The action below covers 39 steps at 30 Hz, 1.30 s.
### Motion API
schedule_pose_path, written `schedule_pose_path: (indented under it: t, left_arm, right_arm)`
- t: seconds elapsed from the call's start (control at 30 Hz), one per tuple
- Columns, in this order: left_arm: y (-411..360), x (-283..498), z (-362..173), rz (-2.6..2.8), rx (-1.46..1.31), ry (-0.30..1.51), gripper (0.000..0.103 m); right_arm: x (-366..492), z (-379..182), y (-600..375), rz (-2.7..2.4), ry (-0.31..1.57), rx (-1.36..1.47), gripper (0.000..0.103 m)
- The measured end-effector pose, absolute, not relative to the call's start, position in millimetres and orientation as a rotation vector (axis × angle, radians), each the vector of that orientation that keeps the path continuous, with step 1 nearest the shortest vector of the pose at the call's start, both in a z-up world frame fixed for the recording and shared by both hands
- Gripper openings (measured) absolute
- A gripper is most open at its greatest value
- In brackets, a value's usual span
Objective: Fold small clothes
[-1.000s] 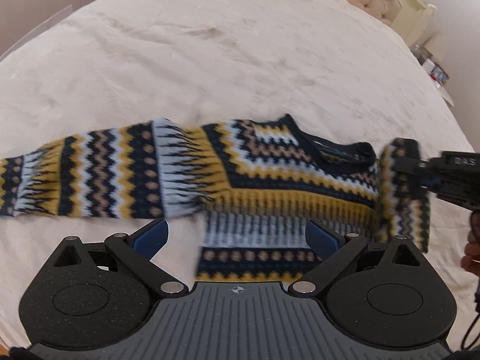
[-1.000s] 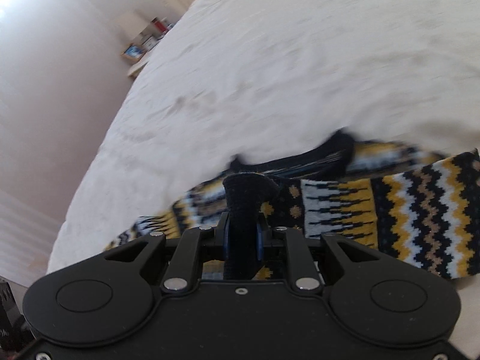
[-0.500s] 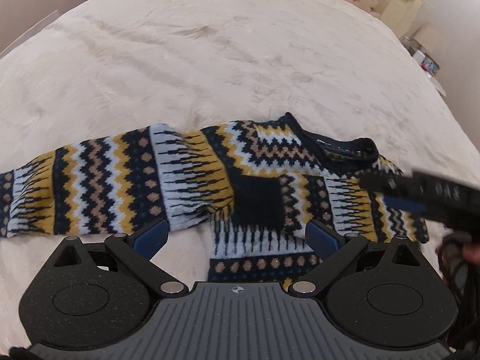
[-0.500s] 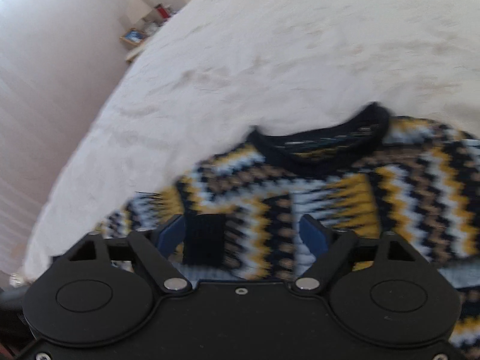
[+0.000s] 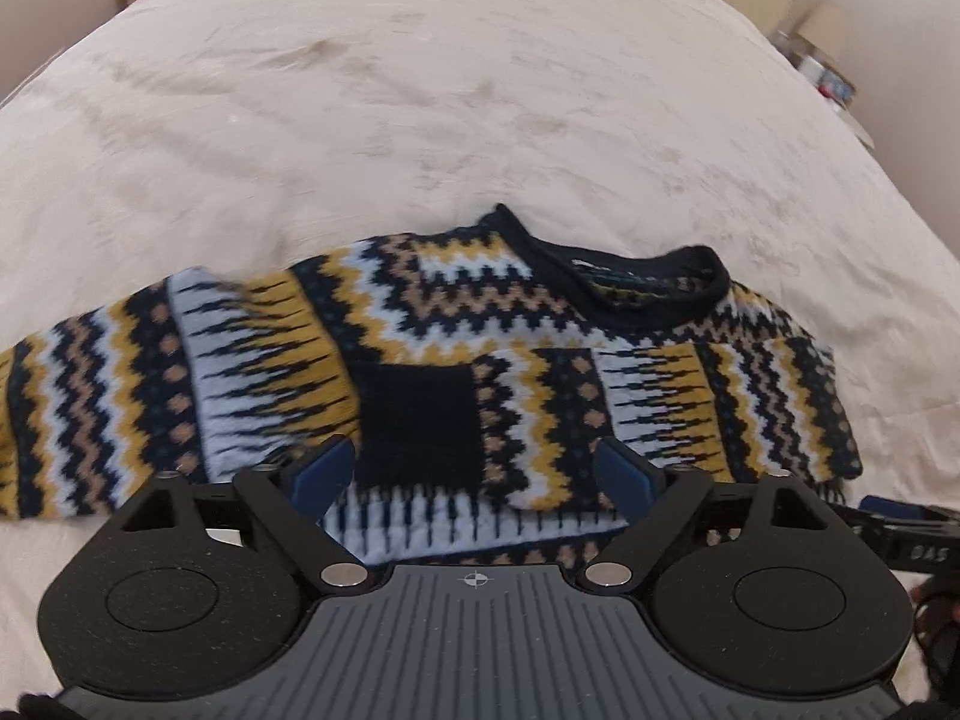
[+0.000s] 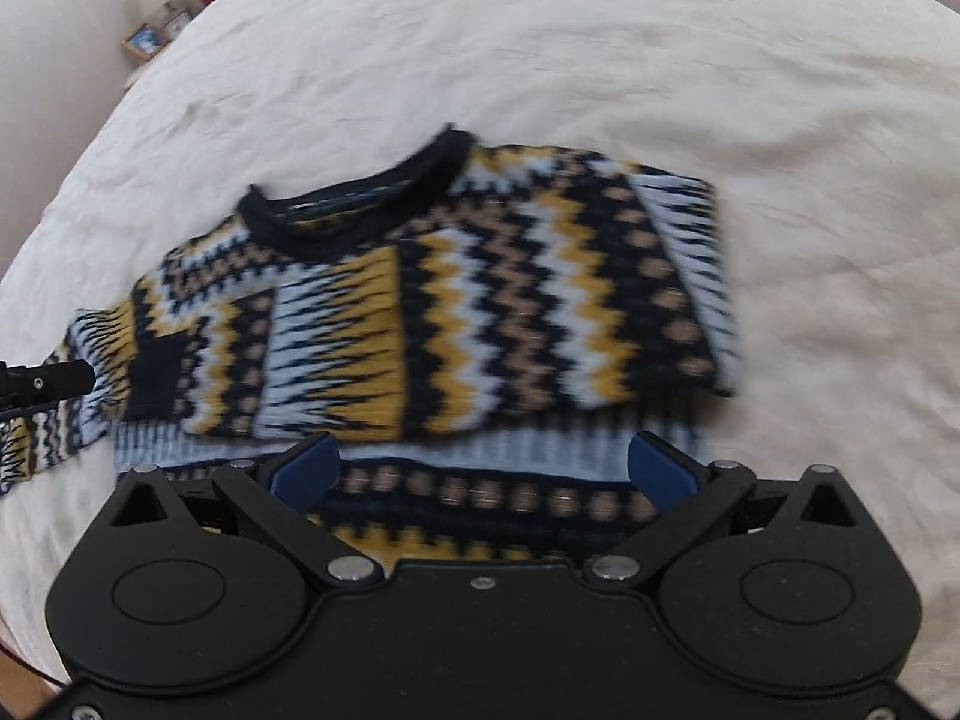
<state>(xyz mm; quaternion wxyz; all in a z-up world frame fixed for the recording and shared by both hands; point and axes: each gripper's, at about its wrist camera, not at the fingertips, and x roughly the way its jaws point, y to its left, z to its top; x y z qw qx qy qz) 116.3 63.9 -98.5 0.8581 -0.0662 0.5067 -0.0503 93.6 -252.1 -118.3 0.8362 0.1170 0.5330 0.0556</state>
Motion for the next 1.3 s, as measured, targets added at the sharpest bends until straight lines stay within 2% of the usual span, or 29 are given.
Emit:
schedule_pose_path:
  t: [0.43,0.63,0.97,1.3]
  left_arm:
    - [29,152,-132,-0.079,-0.047,1.097,0.084]
    - [37,166,-168,0.046,0.026,1.214,0.082]
    - [54,167,-186,0.058,0.003,1.238,0.089]
    - [56,177,-192,0.072,0.006,1.260,0.097]
  right_arm:
    - [113,-133,-312,0.037,1.124,0.313,0.103]
    - [132,-138,-341,-0.006,1.108,0.339,0.103]
    - [178,-157,-378,-0.036,1.109,0.457,0.103]
    - [208,-196,-368,-0.051,1.247,0.465,0.103]
